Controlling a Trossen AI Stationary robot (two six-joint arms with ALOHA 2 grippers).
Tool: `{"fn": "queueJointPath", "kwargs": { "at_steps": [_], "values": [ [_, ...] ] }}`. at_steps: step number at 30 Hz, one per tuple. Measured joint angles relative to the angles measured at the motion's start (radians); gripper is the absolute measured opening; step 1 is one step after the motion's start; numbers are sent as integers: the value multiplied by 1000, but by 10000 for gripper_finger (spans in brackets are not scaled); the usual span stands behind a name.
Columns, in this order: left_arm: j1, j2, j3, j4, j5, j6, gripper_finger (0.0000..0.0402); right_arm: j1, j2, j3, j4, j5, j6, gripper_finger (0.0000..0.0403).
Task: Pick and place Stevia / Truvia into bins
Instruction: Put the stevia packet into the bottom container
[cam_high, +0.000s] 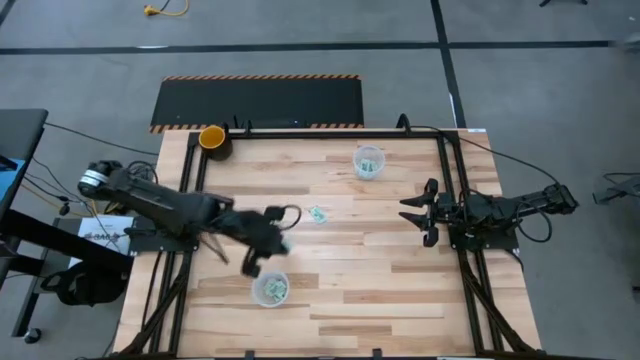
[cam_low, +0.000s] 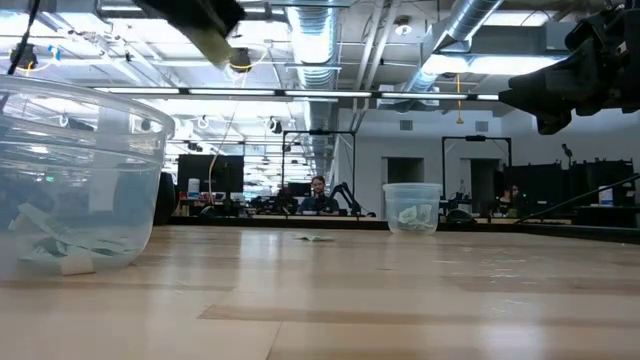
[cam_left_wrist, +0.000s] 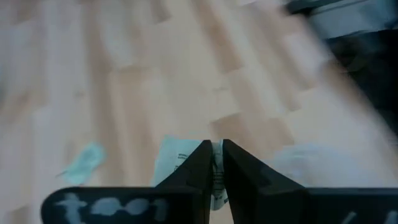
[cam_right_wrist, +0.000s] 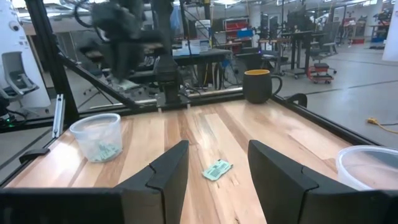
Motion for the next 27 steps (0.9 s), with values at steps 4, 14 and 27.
{"fn": "queueJointPath", "kwargs": {
  "at_steps": [4,14,27],
  "values": [
    [-117,-33,0,-6,7,-56,20,0,0,0,0,0,0,159],
    [-267,32,1,-3,15,-96,20,0,0,0,1,0,0,159],
    [-233,118,0,40,147,-102,54,0,0,0,0,0,0,159]
  ]
}}
